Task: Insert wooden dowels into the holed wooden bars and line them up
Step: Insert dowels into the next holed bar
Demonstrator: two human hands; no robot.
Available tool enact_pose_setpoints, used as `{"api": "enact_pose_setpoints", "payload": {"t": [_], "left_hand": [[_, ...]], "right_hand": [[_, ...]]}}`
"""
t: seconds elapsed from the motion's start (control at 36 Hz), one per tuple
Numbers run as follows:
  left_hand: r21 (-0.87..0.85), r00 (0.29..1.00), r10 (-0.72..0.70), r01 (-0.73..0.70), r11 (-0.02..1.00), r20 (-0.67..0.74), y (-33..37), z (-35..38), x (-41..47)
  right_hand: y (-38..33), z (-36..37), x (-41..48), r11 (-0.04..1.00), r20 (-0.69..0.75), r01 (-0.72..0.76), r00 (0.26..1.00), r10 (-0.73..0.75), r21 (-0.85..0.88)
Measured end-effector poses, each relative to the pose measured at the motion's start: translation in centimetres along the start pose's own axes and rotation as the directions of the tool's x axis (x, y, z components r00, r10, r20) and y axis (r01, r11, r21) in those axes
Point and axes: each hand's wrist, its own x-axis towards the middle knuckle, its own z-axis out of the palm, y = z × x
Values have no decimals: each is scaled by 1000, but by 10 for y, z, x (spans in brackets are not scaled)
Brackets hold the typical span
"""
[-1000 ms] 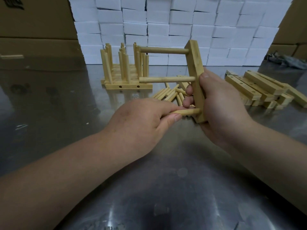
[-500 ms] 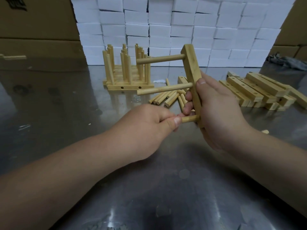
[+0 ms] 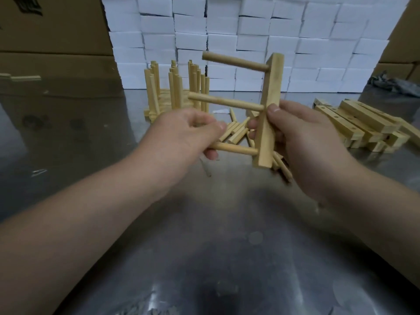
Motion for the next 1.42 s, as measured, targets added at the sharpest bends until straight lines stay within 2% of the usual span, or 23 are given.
{"api": "enact_pose_setpoints", "payload": {"t": [0.14, 0.28, 0.33, 0.39, 0.47, 0.56, 0.69, 0.86, 1.0, 1.11, 1.42], "left_hand": [[-220, 997, -59, 45, 974, -57, -5, -4, 7], [-436, 980, -173, 115, 893, -95, -9, -6, 13], [-453, 978, -186, 124, 883, -94, -11, -6, 14], [-387, 982, -170, 126, 914, -81, -12, -4, 11], [-134, 996, -85, 82, 988, -19, -16, 2, 7], [-5, 999, -49, 49, 999, 15, -18, 6, 6], [87, 999, -30, 32, 996, -28, -19, 1, 9], [190, 993, 6, 16, 982, -115, -22, -15, 23], [245, 972, -10, 70, 967, -235, -37, -42, 43], [219, 941, -78, 157, 963, -330, -58, -59, 56], [460, 948, -89, 229, 858, -305, -86, -62, 64]], "right_hand": [[0, -7, 6, 994, 105, -105, 989, 100, 43], [-1, -8, 11, 915, 122, -227, 973, 197, 333], [0, -7, 12, 878, 118, -242, 970, 212, 414], [1, -6, 13, 855, 118, -244, 970, 213, 457], [3, -3, 12, 831, 110, -244, 970, 218, 500], [5, -2, 12, 848, 115, -245, 969, 217, 469], [6, -1, 9, 872, 154, -253, 966, 206, 420], [7, -2, 9, 899, 116, -271, 962, 246, 344], [6, -5, 8, 902, 99, -276, 961, 258, 333], [7, -4, 8, 915, 100, -276, 961, 258, 294], [11, -3, 8, 929, 137, -287, 956, 260, 234]]}}
